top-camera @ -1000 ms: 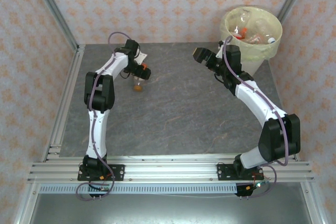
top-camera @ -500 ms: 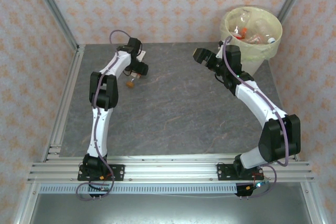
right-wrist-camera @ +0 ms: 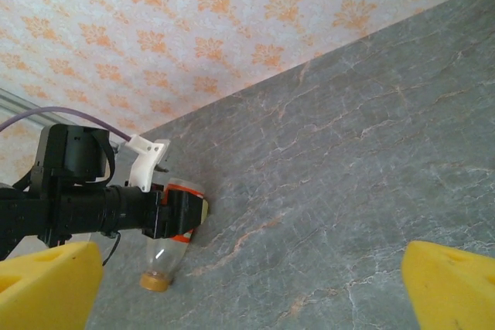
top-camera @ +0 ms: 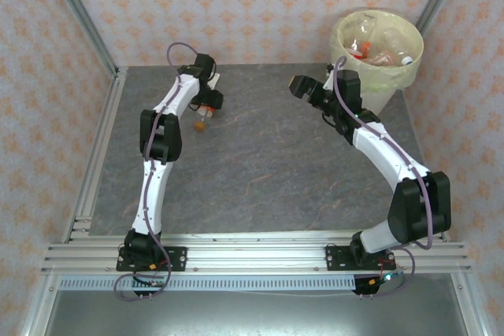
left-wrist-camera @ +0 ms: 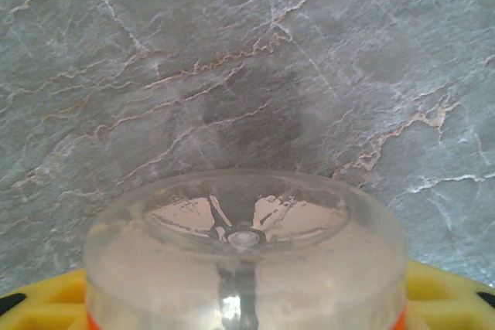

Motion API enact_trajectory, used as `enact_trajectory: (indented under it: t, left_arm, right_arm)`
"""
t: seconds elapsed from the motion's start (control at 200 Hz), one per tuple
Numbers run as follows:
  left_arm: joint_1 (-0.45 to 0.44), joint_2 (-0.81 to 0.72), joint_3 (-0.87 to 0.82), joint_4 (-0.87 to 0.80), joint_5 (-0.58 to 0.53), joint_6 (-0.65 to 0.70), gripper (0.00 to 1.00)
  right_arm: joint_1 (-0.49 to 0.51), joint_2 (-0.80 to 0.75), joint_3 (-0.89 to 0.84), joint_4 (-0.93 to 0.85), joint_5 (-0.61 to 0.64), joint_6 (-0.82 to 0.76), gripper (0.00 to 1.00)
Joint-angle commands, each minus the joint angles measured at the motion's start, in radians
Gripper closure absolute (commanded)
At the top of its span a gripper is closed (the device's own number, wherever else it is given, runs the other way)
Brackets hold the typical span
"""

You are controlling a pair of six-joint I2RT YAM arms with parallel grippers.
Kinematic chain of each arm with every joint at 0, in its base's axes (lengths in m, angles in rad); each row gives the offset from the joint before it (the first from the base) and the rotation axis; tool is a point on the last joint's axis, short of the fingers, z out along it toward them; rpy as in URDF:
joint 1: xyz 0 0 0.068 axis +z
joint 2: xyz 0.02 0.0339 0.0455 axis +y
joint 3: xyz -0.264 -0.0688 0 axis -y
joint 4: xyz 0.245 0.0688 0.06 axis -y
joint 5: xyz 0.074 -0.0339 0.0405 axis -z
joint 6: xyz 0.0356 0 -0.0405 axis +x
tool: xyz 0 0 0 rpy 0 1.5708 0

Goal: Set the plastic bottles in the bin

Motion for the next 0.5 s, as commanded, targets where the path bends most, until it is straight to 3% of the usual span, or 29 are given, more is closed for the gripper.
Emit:
enact_trajectory:
  t: [0.0,0.105,0.29,0.495]
  left_arm:
    - [-0.004,-0.091,-0.089,0.066,0.068,-0.102,0.47]
    - [-0.007,-0.226,-0.249,0.178,0.122,-0.182,0.51]
    - [-0.026,-0.607,-0.665,0.507,0.230,-0.399,0.54]
    - [-0.124,-1.028,-1.090,0.938,0.315,-0.585,0.53]
  right_arm:
    - [0.017,-0.016,-0.028,0.084,-0.037,0.014,0.01]
    - [0.056,-0.044,-0.063,0.132,0.012,-0.001,0.01]
    - [0.143,-0.079,-0.128,0.205,0.084,0.013,0.01]
    - [0.208,-0.097,-0.172,0.349,-0.118,0.031,0.01]
